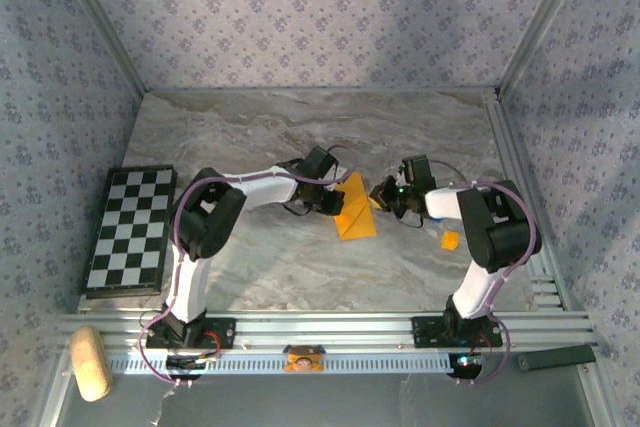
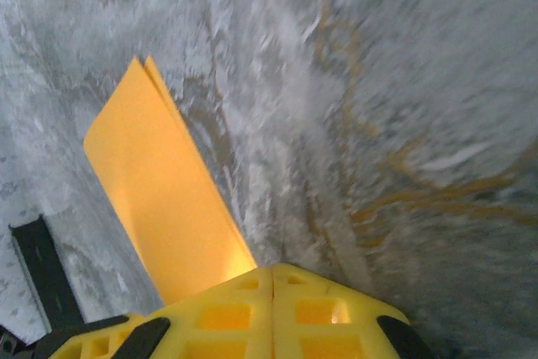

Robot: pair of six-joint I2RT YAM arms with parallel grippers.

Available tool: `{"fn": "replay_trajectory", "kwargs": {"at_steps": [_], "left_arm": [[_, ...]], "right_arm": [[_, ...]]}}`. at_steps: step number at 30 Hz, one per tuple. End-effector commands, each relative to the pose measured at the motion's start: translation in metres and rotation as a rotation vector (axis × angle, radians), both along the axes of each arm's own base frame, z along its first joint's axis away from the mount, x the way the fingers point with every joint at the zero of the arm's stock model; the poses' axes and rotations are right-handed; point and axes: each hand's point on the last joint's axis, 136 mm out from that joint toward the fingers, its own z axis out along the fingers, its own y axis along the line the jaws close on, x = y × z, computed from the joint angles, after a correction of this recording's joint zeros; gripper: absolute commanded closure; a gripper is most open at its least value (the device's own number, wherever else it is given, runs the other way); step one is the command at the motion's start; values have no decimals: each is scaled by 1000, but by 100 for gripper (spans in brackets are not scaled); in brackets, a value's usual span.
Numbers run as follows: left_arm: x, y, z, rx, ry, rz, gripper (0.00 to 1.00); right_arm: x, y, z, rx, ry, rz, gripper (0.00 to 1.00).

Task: Fold a paper plane with a square sheet of paper (pick it up from the middle)
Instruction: Fold the triangle a second time at the center of the table.

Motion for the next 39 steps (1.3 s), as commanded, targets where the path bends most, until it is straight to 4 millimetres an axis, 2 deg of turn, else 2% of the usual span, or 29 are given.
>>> {"fn": "replay_trajectory", "kwargs": {"at_steps": [1, 5, 7, 11, 16, 21, 26, 30, 32, 37, 39], "left_arm": [[-13, 28, -23, 112, 62, 10, 98], [-14, 27, -21, 104, 62, 7, 98], [-14, 26, -20, 103, 60, 7, 98], [-12, 26, -17, 101, 54, 4, 98], [-12, 25, -17, 99, 53, 3, 98], [-12, 25, -17, 99, 54, 1, 98], [-10, 22, -8, 81, 44, 11, 96], [-2, 19, 13, 22, 49, 65, 84], [3, 22, 24, 15, 40, 96, 74], [4, 26, 58, -43, 17, 166, 65], [1, 27, 67, -60, 20, 181, 65]], "right_arm": [[0, -12, 11, -51, -39, -23, 92], [-5, -2, 28, -25, -92, 37, 91], [-11, 13, 32, 5, -98, 100, 91], [-24, 40, 30, 44, -70, 204, 91], [-34, 53, 18, 55, -26, 252, 92], [-43, 48, -7, 20, 50, 231, 93], [-54, 36, -28, -28, 107, 191, 95], [-60, 30, -32, -49, 114, 163, 95], [-60, 29, -31, -52, 111, 158, 95], [-59, 29, -29, -59, 105, 145, 96], [-59, 31, -29, -56, 106, 143, 96]]}}
